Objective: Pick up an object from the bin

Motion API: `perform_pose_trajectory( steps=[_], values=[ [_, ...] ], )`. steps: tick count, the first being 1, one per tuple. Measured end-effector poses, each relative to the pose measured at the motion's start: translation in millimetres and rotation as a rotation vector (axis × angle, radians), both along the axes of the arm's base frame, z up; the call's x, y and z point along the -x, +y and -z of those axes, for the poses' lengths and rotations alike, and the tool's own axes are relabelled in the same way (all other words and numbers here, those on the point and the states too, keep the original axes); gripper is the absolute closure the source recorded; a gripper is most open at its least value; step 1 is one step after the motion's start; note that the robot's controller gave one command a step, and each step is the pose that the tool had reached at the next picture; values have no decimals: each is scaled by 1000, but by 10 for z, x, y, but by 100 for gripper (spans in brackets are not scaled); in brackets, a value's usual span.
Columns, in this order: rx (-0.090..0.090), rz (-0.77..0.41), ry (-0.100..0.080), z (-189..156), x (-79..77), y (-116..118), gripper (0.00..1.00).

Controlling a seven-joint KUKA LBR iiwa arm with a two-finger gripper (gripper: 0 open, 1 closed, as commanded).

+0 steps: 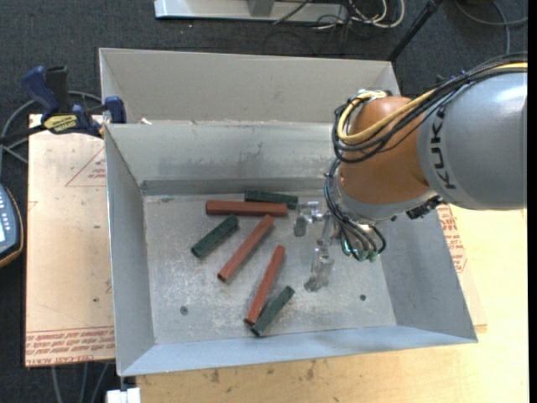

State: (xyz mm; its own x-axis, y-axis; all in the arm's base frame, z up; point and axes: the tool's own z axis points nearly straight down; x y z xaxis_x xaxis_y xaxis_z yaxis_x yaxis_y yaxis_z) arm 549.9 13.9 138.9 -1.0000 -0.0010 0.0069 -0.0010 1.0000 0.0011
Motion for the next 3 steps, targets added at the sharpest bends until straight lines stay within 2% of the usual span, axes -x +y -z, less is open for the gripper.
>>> perform_pose_trajectory(
  steps=[1, 2, 3],
  values=[
    [-2, -22, -9, 705, 463, 397, 0],
    [0, -50, -24, 662, 602, 440, 0],
    [0, -38, -27, 660, 657, 531, 0]
  ],
)
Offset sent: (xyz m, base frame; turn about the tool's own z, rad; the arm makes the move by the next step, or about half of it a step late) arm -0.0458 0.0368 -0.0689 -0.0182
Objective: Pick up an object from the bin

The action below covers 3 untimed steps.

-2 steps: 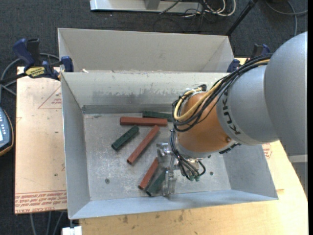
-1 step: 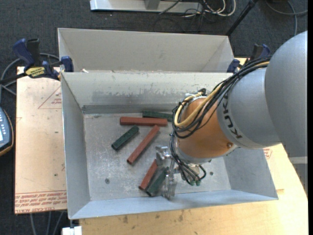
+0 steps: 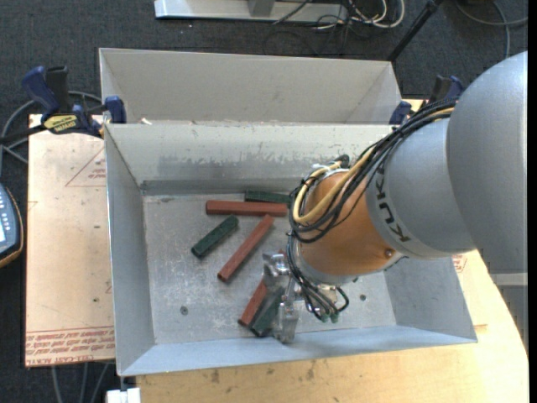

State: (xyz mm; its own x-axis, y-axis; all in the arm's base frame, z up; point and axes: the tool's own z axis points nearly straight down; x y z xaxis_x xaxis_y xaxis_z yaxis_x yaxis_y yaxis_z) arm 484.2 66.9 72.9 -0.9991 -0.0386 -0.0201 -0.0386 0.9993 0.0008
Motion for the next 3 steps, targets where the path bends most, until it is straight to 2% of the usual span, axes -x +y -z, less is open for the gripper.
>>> perform_pose_trajectory(
  steps=[1, 2, 3],
  values=[
    [-4, 217, 16, -441, -16, 416, 0],
    [1, -22, 19, 23, -188, -15, 0],
    [0, -24, 12, -32, -219, -5, 100]
  ],
)
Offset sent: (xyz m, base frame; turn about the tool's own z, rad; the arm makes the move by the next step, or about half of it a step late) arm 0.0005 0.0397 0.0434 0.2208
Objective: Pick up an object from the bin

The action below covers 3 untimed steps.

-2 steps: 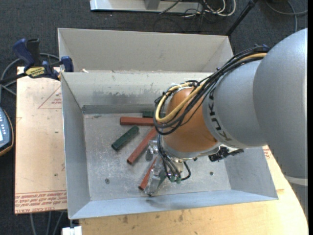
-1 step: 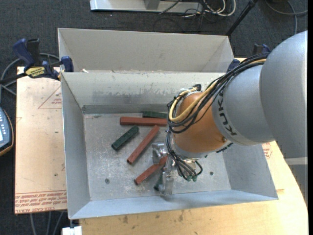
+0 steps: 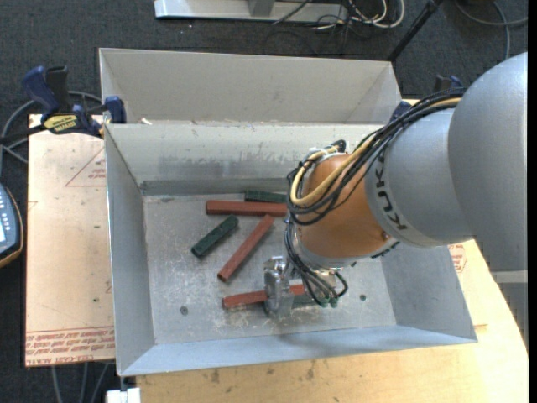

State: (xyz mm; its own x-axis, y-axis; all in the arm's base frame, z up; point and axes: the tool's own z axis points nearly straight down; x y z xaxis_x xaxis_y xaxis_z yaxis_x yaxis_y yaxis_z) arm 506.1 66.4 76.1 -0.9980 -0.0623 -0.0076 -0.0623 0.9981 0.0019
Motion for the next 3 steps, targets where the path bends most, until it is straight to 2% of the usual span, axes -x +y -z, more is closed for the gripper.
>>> perform_pose_trajectory(
  steps=[1, 2, 3],
  values=[
    [0, 55, 4, -66, 36, -180, 100],
    [1, 54, 5, -58, 39, -180, 0],
    [0, -135, -16, 27, 203, -210, 0]
  ],
)
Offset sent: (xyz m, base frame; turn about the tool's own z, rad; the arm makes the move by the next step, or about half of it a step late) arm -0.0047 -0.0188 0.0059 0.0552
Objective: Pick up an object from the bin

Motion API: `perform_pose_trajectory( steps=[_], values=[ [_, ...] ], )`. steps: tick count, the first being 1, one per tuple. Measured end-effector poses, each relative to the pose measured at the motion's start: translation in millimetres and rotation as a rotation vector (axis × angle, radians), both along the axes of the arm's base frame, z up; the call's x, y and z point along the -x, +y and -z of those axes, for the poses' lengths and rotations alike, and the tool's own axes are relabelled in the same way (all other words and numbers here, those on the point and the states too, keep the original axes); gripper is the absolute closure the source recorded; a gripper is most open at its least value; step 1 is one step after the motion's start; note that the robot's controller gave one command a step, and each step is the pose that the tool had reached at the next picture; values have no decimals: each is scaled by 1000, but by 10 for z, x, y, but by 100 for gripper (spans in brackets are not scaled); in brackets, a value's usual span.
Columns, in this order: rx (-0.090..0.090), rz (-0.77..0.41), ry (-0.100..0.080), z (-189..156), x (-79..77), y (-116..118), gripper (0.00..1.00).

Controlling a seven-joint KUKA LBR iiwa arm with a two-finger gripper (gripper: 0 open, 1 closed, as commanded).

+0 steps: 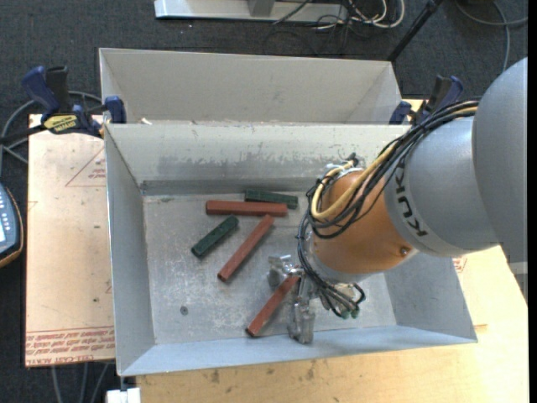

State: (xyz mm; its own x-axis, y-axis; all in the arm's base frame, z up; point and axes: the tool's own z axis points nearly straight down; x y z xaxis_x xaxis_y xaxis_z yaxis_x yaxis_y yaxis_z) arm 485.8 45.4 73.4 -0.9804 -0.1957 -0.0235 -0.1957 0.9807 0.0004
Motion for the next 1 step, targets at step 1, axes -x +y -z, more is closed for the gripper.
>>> perform_pose_trajectory(
  steps=[1],
  values=[
    [3, -14, 18, 32, -297, 63, 0]
  ],
)
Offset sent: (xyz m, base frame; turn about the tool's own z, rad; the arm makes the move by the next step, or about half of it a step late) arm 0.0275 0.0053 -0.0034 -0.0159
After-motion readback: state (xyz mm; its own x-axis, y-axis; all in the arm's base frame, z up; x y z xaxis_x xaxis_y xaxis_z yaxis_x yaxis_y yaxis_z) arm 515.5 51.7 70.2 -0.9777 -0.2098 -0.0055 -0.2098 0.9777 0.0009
